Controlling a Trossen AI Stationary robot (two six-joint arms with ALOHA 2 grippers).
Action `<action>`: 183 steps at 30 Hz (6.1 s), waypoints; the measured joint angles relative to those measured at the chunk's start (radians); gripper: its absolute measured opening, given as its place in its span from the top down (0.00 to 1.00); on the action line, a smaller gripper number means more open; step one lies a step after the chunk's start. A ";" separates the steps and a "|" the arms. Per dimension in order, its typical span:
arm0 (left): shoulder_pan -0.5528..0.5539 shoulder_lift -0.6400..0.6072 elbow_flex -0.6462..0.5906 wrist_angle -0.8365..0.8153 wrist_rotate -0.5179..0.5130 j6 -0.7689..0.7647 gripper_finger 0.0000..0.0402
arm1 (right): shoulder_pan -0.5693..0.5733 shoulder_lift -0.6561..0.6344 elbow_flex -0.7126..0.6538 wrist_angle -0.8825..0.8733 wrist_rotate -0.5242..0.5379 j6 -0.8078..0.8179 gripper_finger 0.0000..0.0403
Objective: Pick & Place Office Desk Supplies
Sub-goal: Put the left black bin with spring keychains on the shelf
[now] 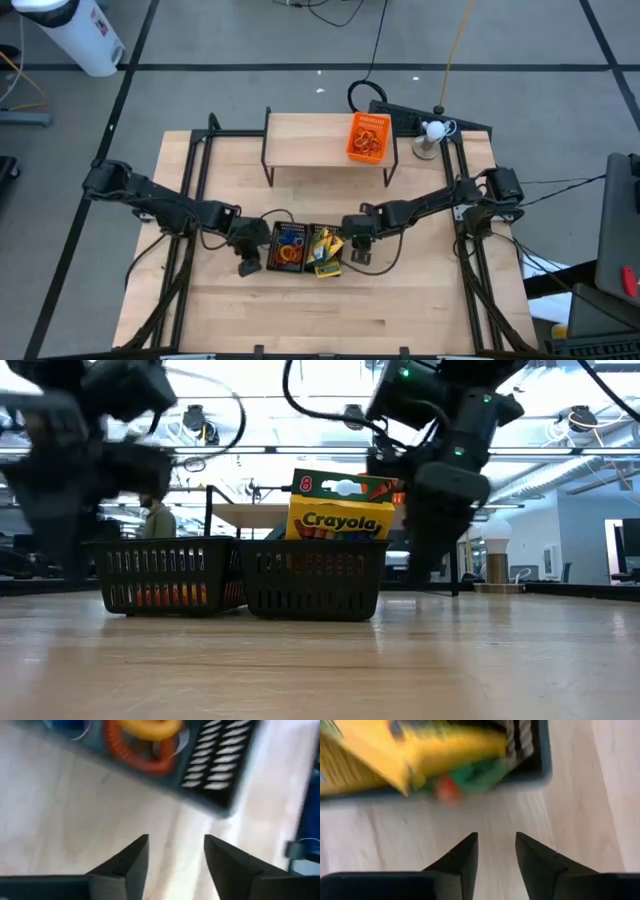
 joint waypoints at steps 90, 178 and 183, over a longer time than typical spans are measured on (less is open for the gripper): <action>-0.107 0.267 0.440 -0.186 -0.227 0.165 0.98 | 0.021 0.000 -0.066 0.085 -0.009 0.152 0.71; 0.514 0.336 1.162 -0.951 -0.577 0.857 0.99 | 0.021 0.000 -0.066 0.139 -0.008 0.133 0.71; 0.548 0.359 1.162 -0.949 -0.577 0.892 0.98 | 0.021 0.000 -0.066 0.136 -0.008 0.133 0.71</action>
